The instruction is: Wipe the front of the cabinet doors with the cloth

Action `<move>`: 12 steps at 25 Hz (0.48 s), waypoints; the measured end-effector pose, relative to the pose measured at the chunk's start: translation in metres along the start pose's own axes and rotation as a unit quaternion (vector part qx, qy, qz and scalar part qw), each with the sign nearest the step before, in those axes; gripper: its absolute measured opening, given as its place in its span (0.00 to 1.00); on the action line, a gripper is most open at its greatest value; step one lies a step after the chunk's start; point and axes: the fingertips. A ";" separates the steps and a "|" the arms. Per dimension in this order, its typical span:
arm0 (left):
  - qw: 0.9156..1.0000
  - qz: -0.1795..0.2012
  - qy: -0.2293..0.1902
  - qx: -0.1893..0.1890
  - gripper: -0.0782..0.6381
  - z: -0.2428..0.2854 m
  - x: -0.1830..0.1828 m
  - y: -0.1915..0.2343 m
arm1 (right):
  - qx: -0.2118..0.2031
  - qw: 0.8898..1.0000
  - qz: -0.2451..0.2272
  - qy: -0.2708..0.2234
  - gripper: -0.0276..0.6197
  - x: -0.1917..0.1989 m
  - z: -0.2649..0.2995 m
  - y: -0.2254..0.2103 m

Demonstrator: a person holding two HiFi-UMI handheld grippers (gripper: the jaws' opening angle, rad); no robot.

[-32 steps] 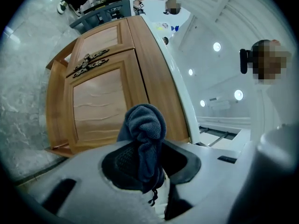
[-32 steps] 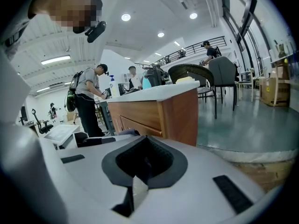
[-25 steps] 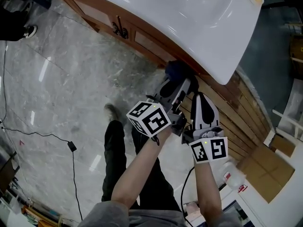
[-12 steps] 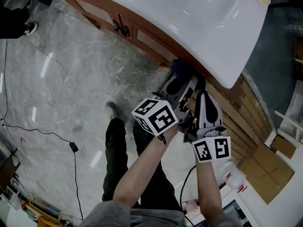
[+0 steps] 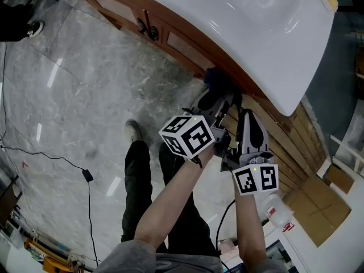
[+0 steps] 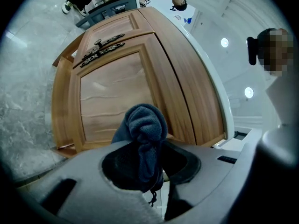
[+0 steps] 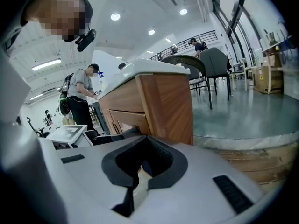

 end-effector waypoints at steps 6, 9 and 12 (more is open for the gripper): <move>1.000 0.005 0.006 -0.023 0.25 -0.005 0.009 0.040 | 0.000 1.000 0.000 0.007 0.06 0.017 0.013 -0.002; 0.999 0.007 0.009 -0.033 0.25 -0.007 0.014 0.057 | -0.002 1.000 -0.001 0.010 0.06 0.024 0.017 -0.003; 0.999 0.010 0.014 -0.043 0.25 -0.008 0.018 0.072 | -0.002 1.000 0.000 0.013 0.06 0.031 0.022 -0.003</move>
Point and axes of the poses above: the fingertips, and each gripper's own axes: z forward along the fingers, y to its left, x out of its underside, and after that the axes turned 14 degrees about x, right-handed
